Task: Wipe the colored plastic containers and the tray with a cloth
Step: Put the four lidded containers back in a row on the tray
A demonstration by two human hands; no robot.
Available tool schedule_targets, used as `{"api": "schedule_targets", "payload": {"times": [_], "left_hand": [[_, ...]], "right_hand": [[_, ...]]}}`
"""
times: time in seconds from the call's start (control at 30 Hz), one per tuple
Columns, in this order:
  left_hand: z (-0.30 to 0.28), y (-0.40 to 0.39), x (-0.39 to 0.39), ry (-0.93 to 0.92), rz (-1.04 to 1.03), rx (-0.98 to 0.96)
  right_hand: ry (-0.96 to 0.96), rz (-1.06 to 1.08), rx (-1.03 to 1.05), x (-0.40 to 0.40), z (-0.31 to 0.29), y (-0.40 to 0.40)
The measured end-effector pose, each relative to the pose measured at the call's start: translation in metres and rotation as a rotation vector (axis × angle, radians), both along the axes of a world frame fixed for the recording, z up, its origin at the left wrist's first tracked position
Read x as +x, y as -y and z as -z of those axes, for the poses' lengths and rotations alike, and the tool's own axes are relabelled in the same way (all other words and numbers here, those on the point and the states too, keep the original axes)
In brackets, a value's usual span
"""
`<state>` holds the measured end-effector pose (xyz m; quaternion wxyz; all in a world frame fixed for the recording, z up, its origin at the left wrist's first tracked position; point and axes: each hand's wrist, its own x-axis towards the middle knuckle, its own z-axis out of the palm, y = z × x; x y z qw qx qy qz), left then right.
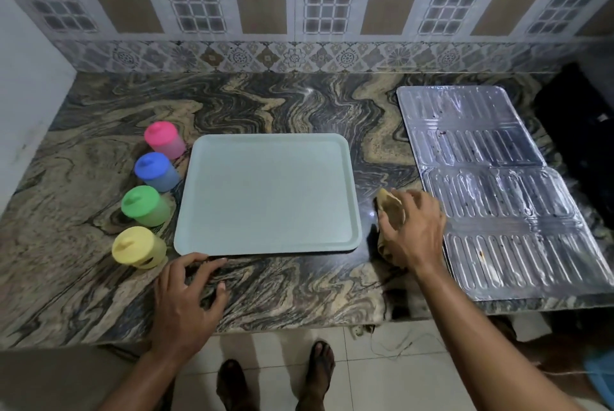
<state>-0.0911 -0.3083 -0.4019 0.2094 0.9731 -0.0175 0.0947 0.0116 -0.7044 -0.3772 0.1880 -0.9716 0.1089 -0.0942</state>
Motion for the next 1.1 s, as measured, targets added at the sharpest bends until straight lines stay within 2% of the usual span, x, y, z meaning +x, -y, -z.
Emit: {"api": "schedule_targets", "payload": {"times": [0.13,0.33,0.43,0.6,0.7,0.83,1.1], "left_hand": [[-0.013,0.008,-0.018,0.052,-0.083,-0.076],[-0.032,0.008,-0.032,0.137,-0.279,-0.179],[-0.040,-0.010,-0.035,0.172,-0.456,-0.236],[-0.051,-0.038,-0.013,0.195,-0.619,-0.240],[-0.052,-0.054,0.003,0.175,-0.618,-0.235],[-0.047,-0.068,0.017,0.125,-0.569,-0.225],[-0.037,-0.093,0.033,0.000,-0.446,-0.265]], "right_hand": [[-0.029,0.026,0.067,-0.001,-0.007,0.008],[0.061,-0.090,0.133,-0.004,-0.019,-0.022],[0.102,-0.260,0.175,-0.002,-0.023,-0.072],[0.117,-0.569,0.248,0.004,-0.031,-0.173],[0.067,-0.730,0.216,0.014,-0.039,-0.237],[-0.011,-0.835,0.151,0.030,-0.045,-0.307],[-0.058,-0.862,0.124,0.058,-0.020,-0.368]]}}
